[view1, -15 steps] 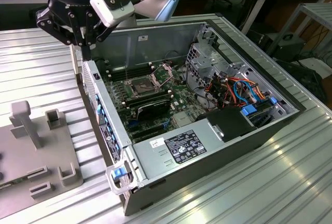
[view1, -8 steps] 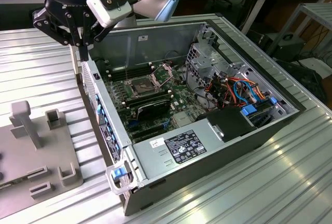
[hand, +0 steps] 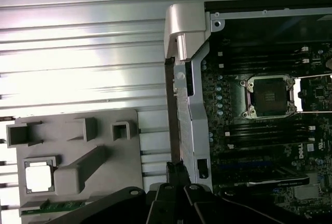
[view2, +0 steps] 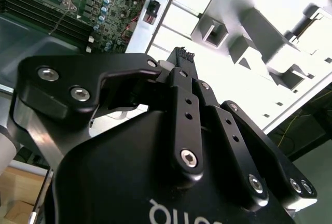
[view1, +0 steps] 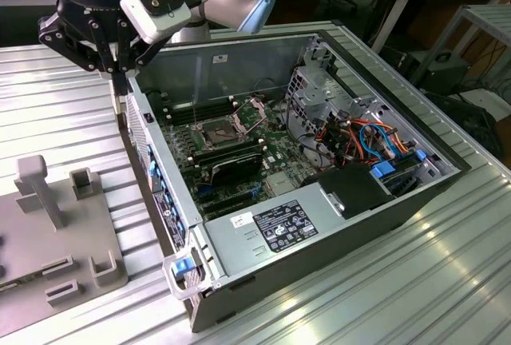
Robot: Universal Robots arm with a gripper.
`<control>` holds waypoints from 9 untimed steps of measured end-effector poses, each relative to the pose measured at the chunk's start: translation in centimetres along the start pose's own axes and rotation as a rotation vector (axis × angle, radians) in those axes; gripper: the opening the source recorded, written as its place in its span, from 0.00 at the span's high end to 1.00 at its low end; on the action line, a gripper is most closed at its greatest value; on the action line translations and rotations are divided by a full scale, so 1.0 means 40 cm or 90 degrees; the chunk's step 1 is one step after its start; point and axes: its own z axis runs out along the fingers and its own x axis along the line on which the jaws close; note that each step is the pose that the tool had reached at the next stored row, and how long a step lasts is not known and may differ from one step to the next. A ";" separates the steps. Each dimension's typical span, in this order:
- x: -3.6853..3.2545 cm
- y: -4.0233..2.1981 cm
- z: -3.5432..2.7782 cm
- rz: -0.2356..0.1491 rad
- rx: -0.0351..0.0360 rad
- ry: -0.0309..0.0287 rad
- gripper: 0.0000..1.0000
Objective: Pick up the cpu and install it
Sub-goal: 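Reach for the cpu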
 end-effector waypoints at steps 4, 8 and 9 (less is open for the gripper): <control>0.015 -0.001 0.000 0.000 0.0000 0.0000 0.89; 0.018 -0.001 0.000 0.000 0.0000 0.0000 0.89; 0.019 -0.001 0.000 0.000 0.0000 0.0000 0.89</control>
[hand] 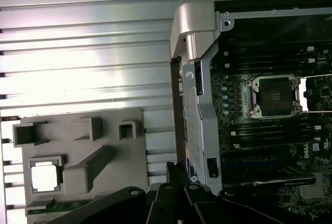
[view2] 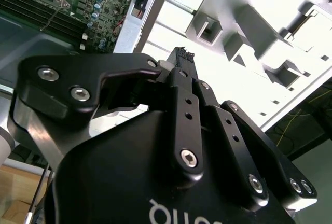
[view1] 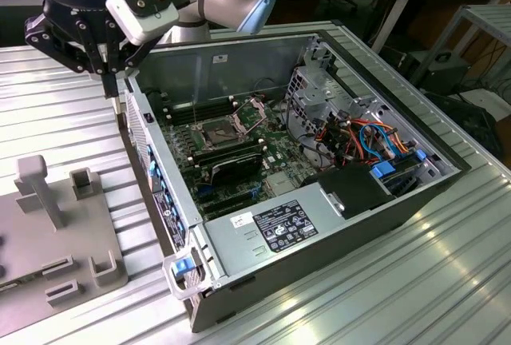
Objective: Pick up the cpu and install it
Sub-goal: 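Reach for the cpu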
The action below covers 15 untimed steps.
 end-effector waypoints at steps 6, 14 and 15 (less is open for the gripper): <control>0.001 0.000 0.000 0.000 0.0000 0.0000 0.89; 0.028 -0.002 0.000 0.000 0.0000 0.0000 0.89; 0.032 -0.002 0.000 0.000 0.0000 0.0000 0.89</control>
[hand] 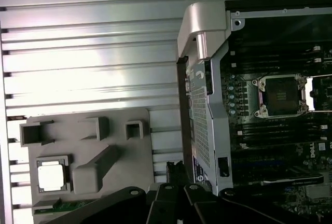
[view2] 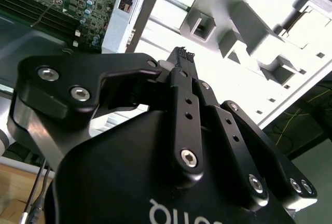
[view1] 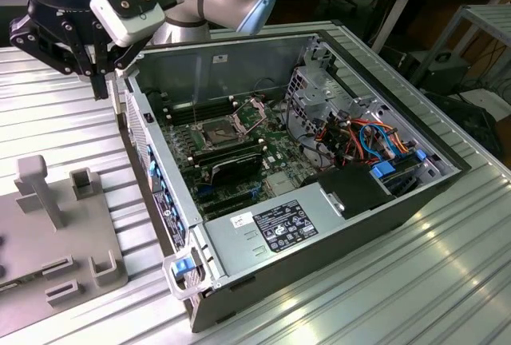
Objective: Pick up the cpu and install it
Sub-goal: 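Reach for the cpu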
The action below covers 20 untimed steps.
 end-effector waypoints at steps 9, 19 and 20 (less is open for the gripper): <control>0.012 -0.001 0.000 0.000 0.0000 0.0000 0.89; 0.016 -0.001 0.000 0.000 0.0000 0.0000 0.89; 0.016 -0.001 0.000 0.000 0.0000 0.0000 0.89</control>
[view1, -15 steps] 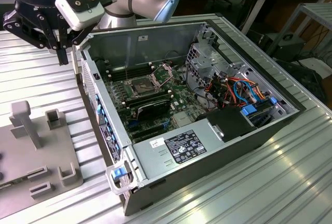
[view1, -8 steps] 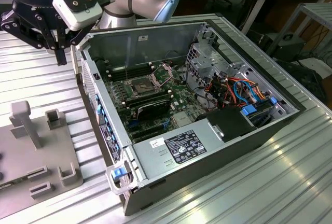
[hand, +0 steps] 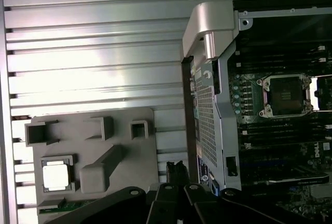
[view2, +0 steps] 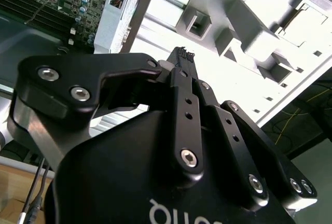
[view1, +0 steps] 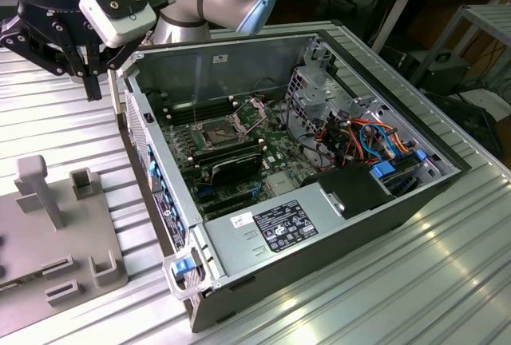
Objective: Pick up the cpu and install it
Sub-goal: 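Reach for the cpu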
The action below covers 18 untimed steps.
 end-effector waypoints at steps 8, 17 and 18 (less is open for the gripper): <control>0.001 0.000 0.000 0.000 0.0000 0.0000 0.89; 0.030 -0.002 0.000 0.000 0.0001 0.0000 0.89; 0.034 -0.002 0.000 0.000 0.0000 0.0000 0.89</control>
